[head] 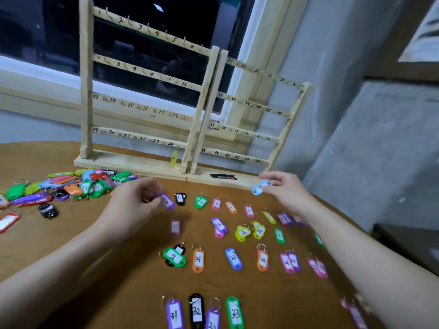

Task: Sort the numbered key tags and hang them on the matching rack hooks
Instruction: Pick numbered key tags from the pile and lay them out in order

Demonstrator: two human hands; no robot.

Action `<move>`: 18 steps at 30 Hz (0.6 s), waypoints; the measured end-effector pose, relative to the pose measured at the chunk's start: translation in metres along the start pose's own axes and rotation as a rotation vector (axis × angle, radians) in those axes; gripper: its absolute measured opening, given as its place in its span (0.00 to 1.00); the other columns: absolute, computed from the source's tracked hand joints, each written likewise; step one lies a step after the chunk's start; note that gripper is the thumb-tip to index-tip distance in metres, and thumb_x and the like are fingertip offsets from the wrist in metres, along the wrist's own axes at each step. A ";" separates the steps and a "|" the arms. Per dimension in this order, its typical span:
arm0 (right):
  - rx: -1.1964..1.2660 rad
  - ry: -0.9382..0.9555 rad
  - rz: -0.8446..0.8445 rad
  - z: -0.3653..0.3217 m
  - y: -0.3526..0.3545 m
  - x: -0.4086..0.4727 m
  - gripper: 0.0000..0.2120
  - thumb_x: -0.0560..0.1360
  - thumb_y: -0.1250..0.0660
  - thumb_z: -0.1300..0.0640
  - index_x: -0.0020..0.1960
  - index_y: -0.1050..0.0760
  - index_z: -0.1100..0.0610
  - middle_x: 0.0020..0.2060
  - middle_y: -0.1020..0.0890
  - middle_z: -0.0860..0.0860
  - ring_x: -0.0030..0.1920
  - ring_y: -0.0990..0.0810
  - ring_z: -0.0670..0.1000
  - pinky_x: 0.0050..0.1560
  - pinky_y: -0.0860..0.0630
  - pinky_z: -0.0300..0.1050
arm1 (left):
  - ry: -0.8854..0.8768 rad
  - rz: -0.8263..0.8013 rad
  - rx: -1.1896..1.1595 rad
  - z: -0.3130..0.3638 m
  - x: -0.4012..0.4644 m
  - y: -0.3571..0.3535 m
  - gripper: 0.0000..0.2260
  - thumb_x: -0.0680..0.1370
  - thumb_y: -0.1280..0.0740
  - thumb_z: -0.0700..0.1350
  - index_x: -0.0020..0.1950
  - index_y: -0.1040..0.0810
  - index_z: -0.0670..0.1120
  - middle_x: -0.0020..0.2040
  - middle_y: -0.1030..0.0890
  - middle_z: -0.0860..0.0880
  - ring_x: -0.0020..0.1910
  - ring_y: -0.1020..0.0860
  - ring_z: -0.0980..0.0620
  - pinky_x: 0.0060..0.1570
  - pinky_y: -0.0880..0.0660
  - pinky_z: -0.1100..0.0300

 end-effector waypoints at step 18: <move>0.012 -0.117 0.101 0.102 0.047 0.003 0.03 0.78 0.28 0.59 0.50 0.16 0.55 0.43 0.14 0.53 0.39 0.19 0.44 0.32 0.30 0.29 | -0.115 -0.500 0.219 0.090 0.094 -0.192 0.06 0.76 0.31 0.37 0.47 0.16 0.47 0.43 0.15 0.49 0.44 0.19 0.50 0.39 0.26 0.63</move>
Point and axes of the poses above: each hand's wrist, its own x-axis towards the middle knuckle, its own y-axis out of the back of the hand, z = x × y, the point moved 1 cm from there along x, towards the middle knuckle
